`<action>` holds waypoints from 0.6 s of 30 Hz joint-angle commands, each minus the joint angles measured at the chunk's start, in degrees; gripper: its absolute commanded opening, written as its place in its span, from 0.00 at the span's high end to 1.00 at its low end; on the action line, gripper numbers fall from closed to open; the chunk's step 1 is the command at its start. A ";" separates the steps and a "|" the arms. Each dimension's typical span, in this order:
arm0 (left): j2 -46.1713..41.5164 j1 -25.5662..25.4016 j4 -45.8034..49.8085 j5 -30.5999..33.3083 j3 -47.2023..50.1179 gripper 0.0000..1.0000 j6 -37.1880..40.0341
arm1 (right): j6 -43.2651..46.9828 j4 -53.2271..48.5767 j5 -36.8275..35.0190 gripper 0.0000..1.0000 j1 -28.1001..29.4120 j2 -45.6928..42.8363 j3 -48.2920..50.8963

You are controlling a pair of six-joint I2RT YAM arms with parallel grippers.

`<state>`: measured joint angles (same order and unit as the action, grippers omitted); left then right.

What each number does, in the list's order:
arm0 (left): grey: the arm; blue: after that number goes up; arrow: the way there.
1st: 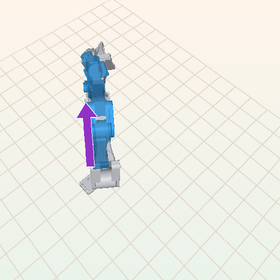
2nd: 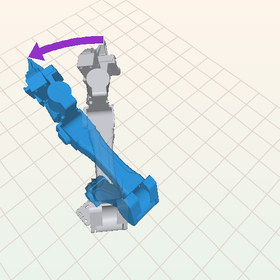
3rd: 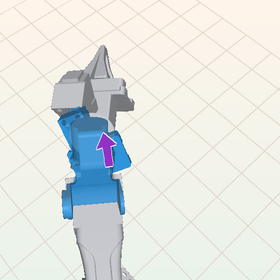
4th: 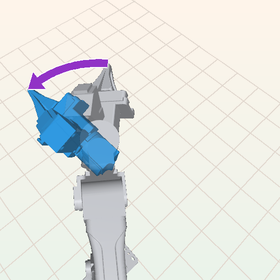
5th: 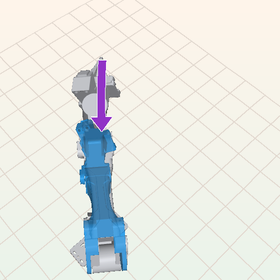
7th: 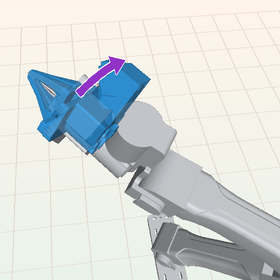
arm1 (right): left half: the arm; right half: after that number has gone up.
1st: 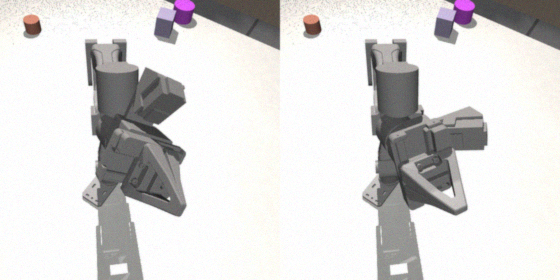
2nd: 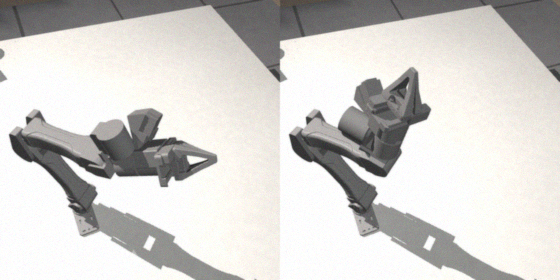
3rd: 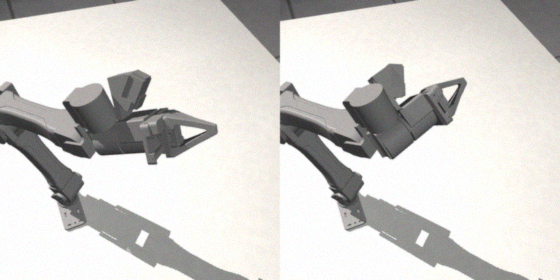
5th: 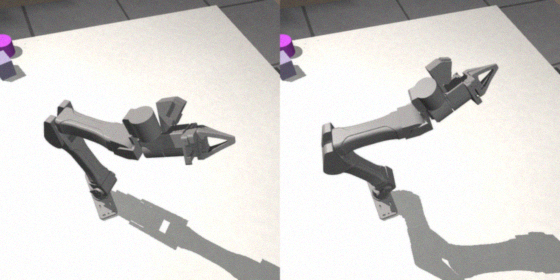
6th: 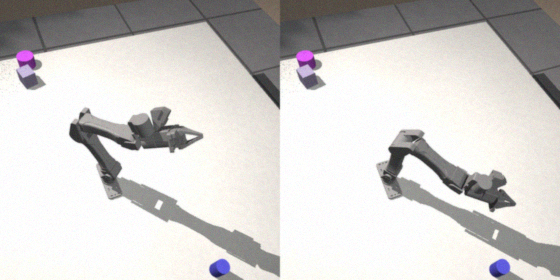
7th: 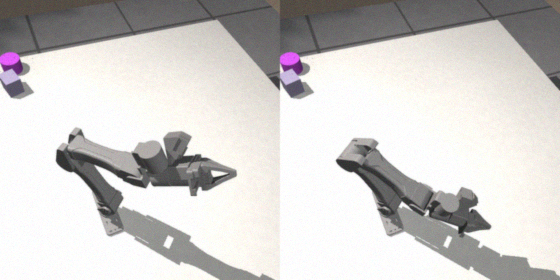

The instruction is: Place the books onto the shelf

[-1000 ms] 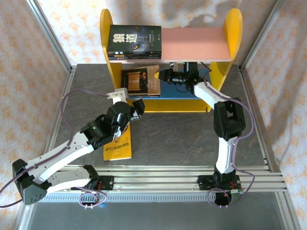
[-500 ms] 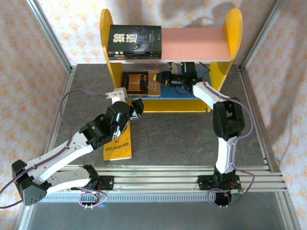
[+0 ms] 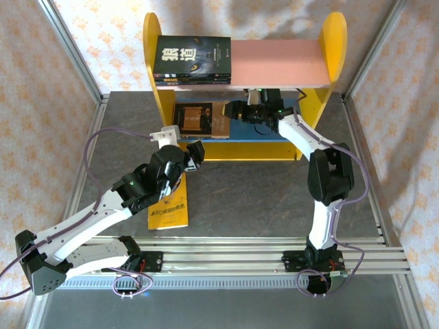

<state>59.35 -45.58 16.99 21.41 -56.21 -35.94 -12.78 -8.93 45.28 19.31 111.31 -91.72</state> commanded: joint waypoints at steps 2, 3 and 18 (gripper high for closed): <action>-0.83 0.65 0.83 0.02 -0.04 0.31 0.08 | 1.88 -1.24 -2.48 0.32 -0.14 -4.68 2.27; -0.75 0.62 0.72 -0.05 -0.04 0.31 0.11 | 2.05 -1.46 -2.33 0.34 -0.05 -4.98 2.56; 0.24 0.66 0.16 -0.94 -0.37 0.31 -0.18 | 5.47 -5.40 -4.15 0.49 1.82 -4.35 2.78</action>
<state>59.37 -45.58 16.99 20.82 -56.21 -35.99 -9.13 -13.17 42.41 20.62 107.81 -89.45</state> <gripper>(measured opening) 0.690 0.517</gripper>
